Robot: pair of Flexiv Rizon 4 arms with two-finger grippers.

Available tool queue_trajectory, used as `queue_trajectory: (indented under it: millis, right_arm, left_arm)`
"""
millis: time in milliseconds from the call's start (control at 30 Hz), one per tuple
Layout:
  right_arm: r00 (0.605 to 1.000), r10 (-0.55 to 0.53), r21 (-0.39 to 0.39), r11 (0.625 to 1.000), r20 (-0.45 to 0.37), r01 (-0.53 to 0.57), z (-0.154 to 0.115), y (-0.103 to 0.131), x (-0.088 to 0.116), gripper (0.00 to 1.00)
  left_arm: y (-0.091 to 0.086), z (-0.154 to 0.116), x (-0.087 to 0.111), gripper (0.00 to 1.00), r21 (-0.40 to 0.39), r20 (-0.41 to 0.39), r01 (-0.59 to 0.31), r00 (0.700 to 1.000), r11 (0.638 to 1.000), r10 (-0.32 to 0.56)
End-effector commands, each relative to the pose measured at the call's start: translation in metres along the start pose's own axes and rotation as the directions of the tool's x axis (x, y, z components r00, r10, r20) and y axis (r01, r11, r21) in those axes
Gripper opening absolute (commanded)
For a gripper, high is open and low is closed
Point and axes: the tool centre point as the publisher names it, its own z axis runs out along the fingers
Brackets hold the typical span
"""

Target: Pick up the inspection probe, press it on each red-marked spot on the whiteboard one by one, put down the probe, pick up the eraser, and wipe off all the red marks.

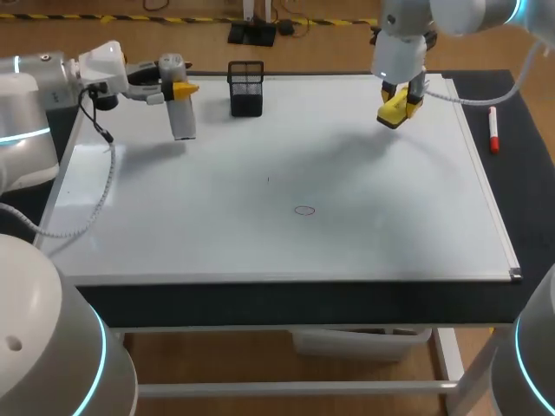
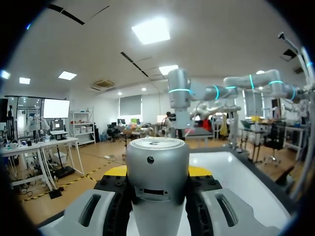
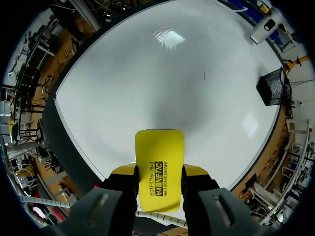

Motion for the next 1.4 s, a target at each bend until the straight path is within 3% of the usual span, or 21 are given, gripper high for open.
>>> queue_trajectory:
  millis: [33, 367, 600, 900, 1400]
  right_arm:
    - [1.0, -0.001, 0.003, 1.0, -0.003, 0.001, -0.001, 0.0, 0.001, 0.0]
    - [1.0, -0.001, 0.003, 1.0, -0.003, 0.001, -0.001, 0.0, 0.001, 0.0]
    - [1.0, -0.001, 0.003, 1.0, -0.003, 0.001, -0.001, 0.0, 0.001, 0.0]
    - [1.0, -0.001, 0.003, 1.0, -0.003, 0.001, -0.001, 0.0, 0.001, 0.0]
    - [1.0, -0.001, 0.003, 1.0, -0.003, 0.001, -0.001, 0.0, 0.001, 0.0]
  left_arm:
    - [-0.009, 0.005, 0.025, 0.0, -0.001, -0.016, -0.014, 1.0, 1.0, 0.014]
    - [-0.021, 0.038, 0.084, 0.0, 0.027, -0.156, 0.012, 0.988, 1.0, -0.008]
    - [-0.018, 0.067, 0.135, 0.0, 0.02, -0.269, 0.035, 0.963, 0.999, -0.028]
    - [-0.02, 0.095, 0.181, 0.0, 0.053, -0.373, 0.08, 0.926, 0.995, -0.055]
    - [-0.013, 0.146, 0.229, 0.0, 0.038, -0.482, 0.094, 0.874, 0.995, -0.064]
